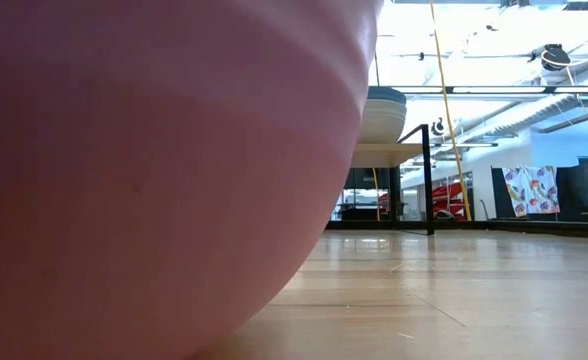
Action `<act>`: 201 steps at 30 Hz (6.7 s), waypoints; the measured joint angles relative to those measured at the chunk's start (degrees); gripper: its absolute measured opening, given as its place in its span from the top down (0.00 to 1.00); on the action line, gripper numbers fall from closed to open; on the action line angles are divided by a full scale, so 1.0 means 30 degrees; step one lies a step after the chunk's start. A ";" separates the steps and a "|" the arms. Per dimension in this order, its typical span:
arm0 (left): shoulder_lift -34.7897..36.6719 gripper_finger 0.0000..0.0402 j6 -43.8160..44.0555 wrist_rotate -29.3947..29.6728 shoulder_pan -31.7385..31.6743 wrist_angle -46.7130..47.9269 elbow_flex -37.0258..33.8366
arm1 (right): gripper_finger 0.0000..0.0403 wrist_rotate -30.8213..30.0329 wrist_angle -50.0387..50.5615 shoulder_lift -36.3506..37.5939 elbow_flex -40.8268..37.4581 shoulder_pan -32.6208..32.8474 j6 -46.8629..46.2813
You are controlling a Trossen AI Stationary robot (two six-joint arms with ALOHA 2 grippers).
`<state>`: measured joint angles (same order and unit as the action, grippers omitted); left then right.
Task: Place and stack bowls onto a shelf
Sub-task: Stack the blue bowl on top of the gray bowl on the shelf
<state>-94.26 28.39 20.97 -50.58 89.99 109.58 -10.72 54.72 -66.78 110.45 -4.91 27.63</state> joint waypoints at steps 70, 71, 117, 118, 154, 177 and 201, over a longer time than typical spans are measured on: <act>0.0051 0.64 -0.6819 -0.2829 -0.0843 -0.2030 -1.0346 | 0.78 0.0007 -0.0682 0.0000 0.0000 -0.0004 0.3027; 0.0051 0.64 -0.6924 -0.2834 -0.0842 -0.2189 -1.0346 | 0.78 0.0007 -0.0857 0.0000 0.0000 -0.0006 0.2994; 0.0079 0.64 -1.8682 -0.3328 -0.0703 -0.5905 -1.4564 | 0.78 0.0015 -0.2149 -0.0036 0.0000 -0.0001 0.3683; 0.0080 0.64 -1.8973 -0.3322 -0.0703 -0.6087 -1.4564 | 0.78 0.0015 -0.2157 -0.0036 0.0000 0.0000 0.3683; 0.0073 0.65 -2.0862 -0.2645 -0.0703 -0.8071 -1.5803 | 0.78 0.0007 -0.2171 -0.0036 0.0000 0.0000 0.4092; 0.0073 0.96 -1.9013 -0.3613 -0.0667 -0.6406 -1.5795 | 0.78 0.0007 -0.2290 -0.0036 0.0003 -0.0003 0.4180; 0.6745 0.99 -1.4870 -0.2821 -0.0660 -0.3585 -1.3381 | 0.78 0.0007 -0.2222 -0.0030 0.0007 -0.0007 0.4193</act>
<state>-74.02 -16.22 12.51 -52.56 79.24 69.44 -10.70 48.05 -66.87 110.48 -4.93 40.21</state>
